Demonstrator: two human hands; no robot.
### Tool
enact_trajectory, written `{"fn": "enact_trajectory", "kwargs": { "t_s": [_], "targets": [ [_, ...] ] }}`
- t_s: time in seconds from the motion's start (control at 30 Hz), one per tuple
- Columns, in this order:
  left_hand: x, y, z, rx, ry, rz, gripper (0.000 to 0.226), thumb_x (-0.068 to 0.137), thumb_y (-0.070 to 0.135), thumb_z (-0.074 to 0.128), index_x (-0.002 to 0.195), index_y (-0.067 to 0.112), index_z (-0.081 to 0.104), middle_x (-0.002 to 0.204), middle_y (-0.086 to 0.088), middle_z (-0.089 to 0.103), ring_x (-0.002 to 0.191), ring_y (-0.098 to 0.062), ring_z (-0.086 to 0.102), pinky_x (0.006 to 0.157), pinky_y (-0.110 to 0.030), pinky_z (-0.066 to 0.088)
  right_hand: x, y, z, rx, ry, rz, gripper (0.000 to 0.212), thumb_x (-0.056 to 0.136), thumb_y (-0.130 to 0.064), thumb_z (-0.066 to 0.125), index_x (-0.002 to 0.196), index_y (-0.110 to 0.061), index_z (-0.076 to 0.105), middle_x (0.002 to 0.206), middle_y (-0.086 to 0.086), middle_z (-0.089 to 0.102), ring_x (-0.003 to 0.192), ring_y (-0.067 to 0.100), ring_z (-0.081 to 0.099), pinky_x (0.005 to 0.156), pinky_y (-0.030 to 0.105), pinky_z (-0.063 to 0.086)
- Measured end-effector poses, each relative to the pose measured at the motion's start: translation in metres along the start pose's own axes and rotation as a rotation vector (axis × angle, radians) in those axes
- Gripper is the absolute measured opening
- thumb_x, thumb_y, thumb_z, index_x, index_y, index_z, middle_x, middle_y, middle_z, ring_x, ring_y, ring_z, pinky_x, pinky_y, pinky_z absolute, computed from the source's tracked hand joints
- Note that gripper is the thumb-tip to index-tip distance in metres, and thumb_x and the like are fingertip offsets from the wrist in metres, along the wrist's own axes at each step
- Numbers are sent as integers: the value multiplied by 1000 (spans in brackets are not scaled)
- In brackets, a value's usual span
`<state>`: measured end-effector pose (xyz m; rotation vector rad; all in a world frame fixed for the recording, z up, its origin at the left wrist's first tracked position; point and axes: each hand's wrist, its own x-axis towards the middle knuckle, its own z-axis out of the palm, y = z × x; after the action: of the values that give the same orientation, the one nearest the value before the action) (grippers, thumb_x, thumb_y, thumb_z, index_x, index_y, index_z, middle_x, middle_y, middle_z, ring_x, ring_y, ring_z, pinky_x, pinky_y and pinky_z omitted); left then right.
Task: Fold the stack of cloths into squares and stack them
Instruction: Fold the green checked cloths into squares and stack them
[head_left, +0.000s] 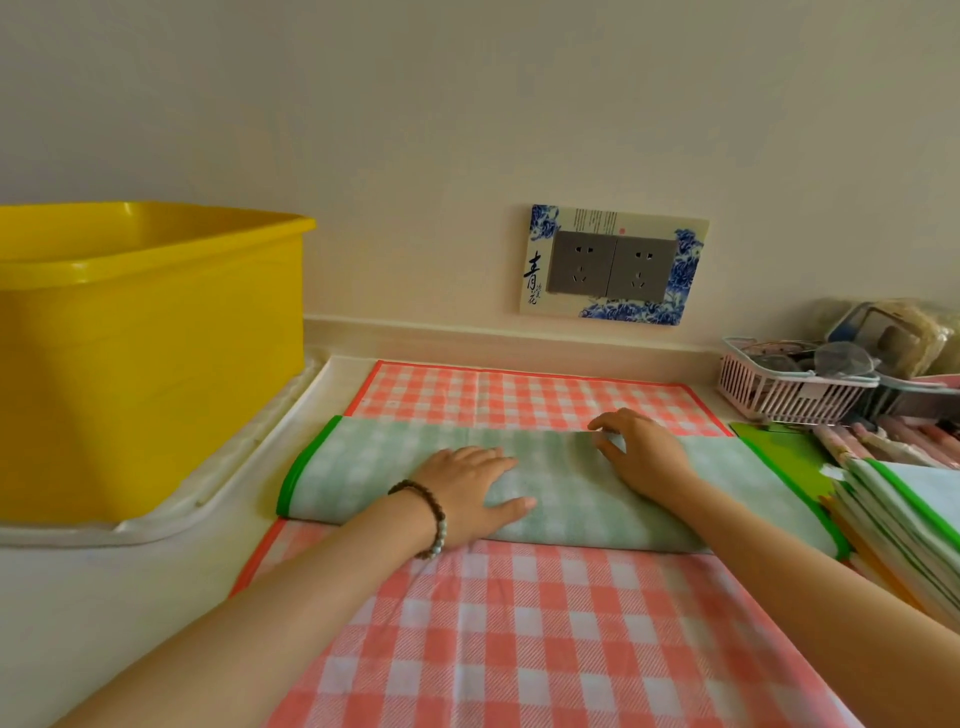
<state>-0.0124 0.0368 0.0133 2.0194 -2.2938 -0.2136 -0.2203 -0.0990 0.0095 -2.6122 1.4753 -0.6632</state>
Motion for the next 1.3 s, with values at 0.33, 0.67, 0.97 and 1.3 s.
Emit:
{"fn": "enact_trajectory", "kwargs": {
  "t_s": [0.33, 0.67, 0.97, 1.3],
  "targets": [
    [8, -3, 16, -29, -1, -56, 69, 93, 62, 20, 151, 26, 6, 159, 8, 1, 145, -10, -2, 118, -36, -2, -38, -68, 17, 68, -151, -42, 43, 100, -28, 35, 141, -18, 39, 149, 1, 37, 136, 17, 33, 112, 29, 21],
    [9, -6, 17, -6, -14, -45, 72, 93, 63, 17, 151, 24, 1, 158, 8, -4, 145, -10, -4, 119, -36, -2, -52, -29, 14, -63, -257, 66, 56, 95, -57, 23, 147, -37, 19, 158, -8, 13, 146, 13, 8, 117, 36, 4],
    [8, -7, 19, -1, -8, -43, 71, 92, 63, 16, 151, 25, 1, 158, 9, -4, 145, -10, -3, 119, -37, -3, -76, 68, -32, -180, -275, 303, 57, 95, -57, 22, 148, -36, 17, 158, -6, 12, 146, 16, 11, 118, 36, 9],
    [7, -4, 17, -10, 6, -45, 68, 93, 62, 18, 151, 27, 5, 158, 8, -1, 146, -12, -1, 119, -38, -1, -71, 11, -25, -47, -187, 177, 54, 97, -50, 31, 145, -25, 32, 155, 0, 25, 142, 19, 24, 116, 36, 16]
  ]
}}
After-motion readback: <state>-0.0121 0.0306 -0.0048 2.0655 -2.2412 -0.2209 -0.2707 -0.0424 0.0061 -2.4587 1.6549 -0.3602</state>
